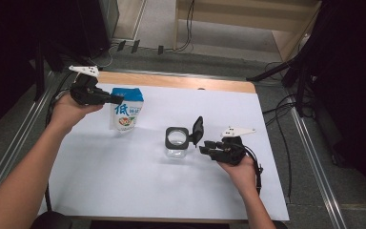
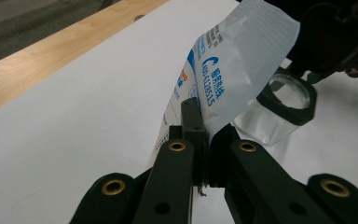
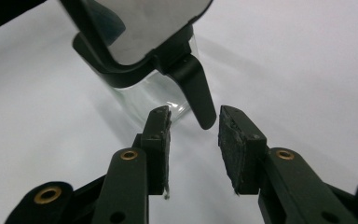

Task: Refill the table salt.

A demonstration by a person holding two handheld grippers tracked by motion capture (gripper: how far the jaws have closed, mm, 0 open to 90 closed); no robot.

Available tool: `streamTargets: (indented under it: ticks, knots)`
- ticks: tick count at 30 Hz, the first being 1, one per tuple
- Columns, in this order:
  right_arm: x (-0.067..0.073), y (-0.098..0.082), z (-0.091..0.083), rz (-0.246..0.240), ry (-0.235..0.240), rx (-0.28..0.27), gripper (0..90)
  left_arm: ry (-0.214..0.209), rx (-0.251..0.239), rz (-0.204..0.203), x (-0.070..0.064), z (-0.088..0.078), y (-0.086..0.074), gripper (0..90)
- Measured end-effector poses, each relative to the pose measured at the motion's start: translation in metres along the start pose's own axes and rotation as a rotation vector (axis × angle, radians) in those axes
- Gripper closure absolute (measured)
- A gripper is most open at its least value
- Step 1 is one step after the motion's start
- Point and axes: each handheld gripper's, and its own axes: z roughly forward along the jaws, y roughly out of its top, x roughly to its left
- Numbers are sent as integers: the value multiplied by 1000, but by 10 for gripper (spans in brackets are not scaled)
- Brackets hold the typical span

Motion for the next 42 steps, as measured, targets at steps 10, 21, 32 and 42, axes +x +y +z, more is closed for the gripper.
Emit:
streamTargets:
  ticks: [10, 21, 32, 42]
  knots:
    - [25, -1, -22, 32, 10, -6, 797, -42, 3, 16, -25, -4, 14, 900]
    - [71, 3, -16, -56, 25, -33, 900, -92, -6, 38, -46, -6, 22, 900]
    - [112, 29, 43, -123, 63, -27, 866, -108, -4, 53, -58, -12, 20, 900]
    - [123, 37, 85, -123, 60, -44, 739, -126, -16, 27, -63, -22, 22, 900]
